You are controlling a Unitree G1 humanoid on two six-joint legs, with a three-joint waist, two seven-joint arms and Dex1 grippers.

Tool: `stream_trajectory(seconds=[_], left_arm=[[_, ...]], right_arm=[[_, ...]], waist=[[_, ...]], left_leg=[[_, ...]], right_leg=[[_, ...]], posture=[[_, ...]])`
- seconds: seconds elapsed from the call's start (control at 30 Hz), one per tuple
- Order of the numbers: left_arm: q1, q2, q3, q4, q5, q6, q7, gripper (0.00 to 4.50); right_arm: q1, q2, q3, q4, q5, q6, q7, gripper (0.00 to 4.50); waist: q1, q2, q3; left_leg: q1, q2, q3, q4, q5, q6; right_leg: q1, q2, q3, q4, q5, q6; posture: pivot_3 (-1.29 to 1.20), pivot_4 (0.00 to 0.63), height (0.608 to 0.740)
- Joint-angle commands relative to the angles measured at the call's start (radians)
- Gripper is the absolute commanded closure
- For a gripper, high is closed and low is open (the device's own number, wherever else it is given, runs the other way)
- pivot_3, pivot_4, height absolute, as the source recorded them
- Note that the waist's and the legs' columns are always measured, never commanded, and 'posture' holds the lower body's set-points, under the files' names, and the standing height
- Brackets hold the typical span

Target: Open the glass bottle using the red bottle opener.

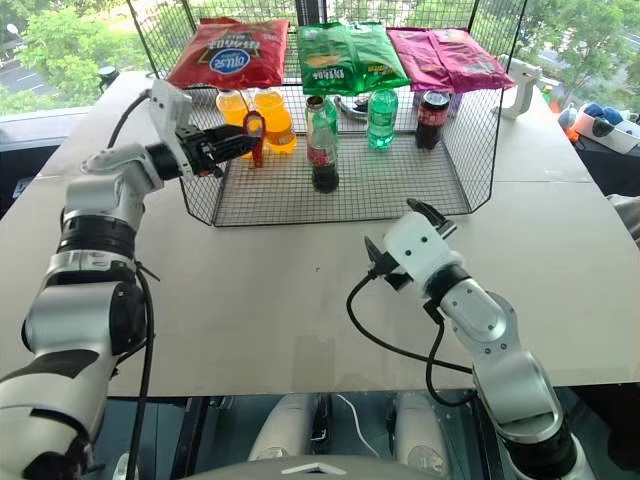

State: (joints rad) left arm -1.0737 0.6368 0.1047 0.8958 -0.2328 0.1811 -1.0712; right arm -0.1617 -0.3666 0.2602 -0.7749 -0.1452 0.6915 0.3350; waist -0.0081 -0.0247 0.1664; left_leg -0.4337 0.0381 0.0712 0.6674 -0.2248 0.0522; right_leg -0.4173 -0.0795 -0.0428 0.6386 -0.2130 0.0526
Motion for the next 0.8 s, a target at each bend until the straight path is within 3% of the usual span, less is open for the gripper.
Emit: stream_trajectory(seconds=[0.03,0.27,0.37,0.43,0.47,0.8], left_arm=[[-0.044,0.022,0.000,0.001,0.017,-0.044,-0.015,2.65],[-0.055,0.022,0.013,0.016,0.021,-0.058,-0.016,2.65],[-0.056,0.023,0.010,0.020,0.029,-0.072,-0.012,3.42],[-0.058,0.022,0.012,0.023,0.032,-0.079,-0.013,4.35],[-0.059,0.022,0.013,0.026,0.034,-0.082,-0.015,4.46],[-0.045,0.020,0.052,-0.003,-0.016,-0.019,-0.035,4.46]], right_arm=[[0.001,0.005,-0.007,-0.024,-0.008,-0.025,-0.012,0.00],[0.006,0.012,-0.004,-0.017,-0.013,-0.032,-0.013,0.00],[0.006,0.015,-0.004,-0.014,-0.013,-0.035,-0.013,0.00],[0.005,0.016,-0.005,-0.012,-0.014,-0.037,-0.013,0.00],[0.005,0.017,-0.005,-0.011,-0.015,-0.037,-0.013,0.00],[0.000,0.016,-0.007,-0.007,-0.020,-0.042,-0.009,0.00]], waist=[[0.000,0.000,0.000],[0.000,0.000,0.000],[0.000,0.000,0.000],[-0.001,0.000,0.000],[-0.002,0.000,0.000],[-0.003,0.000,0.000]], left_leg=[[0.000,0.000,0.000,0.000,0.000,0.000],[0.000,0.000,0.000,0.000,0.000,0.000],[0.000,0.000,0.000,0.000,0.000,0.000],[0.000,0.000,0.000,0.000,0.000,0.000],[0.000,0.000,0.000,0.000,0.000,0.000],[0.000,0.000,0.000,0.000,0.000,0.000]], right_leg=[[0.000,0.000,0.000,0.000,0.000,0.000],[0.000,0.000,0.000,0.000,0.000,0.001],[0.000,0.000,0.000,0.000,0.000,0.001],[0.000,0.000,0.000,0.000,0.000,0.001],[0.000,0.000,0.000,0.000,0.000,0.001],[0.000,0.000,0.000,0.001,0.000,0.001]], posture=[[0.00,0.150,0.740],[0.00,0.150,0.740],[0.00,0.150,0.740],[0.00,0.150,0.740],[0.00,0.150,0.740],[0.00,0.150,0.740]])
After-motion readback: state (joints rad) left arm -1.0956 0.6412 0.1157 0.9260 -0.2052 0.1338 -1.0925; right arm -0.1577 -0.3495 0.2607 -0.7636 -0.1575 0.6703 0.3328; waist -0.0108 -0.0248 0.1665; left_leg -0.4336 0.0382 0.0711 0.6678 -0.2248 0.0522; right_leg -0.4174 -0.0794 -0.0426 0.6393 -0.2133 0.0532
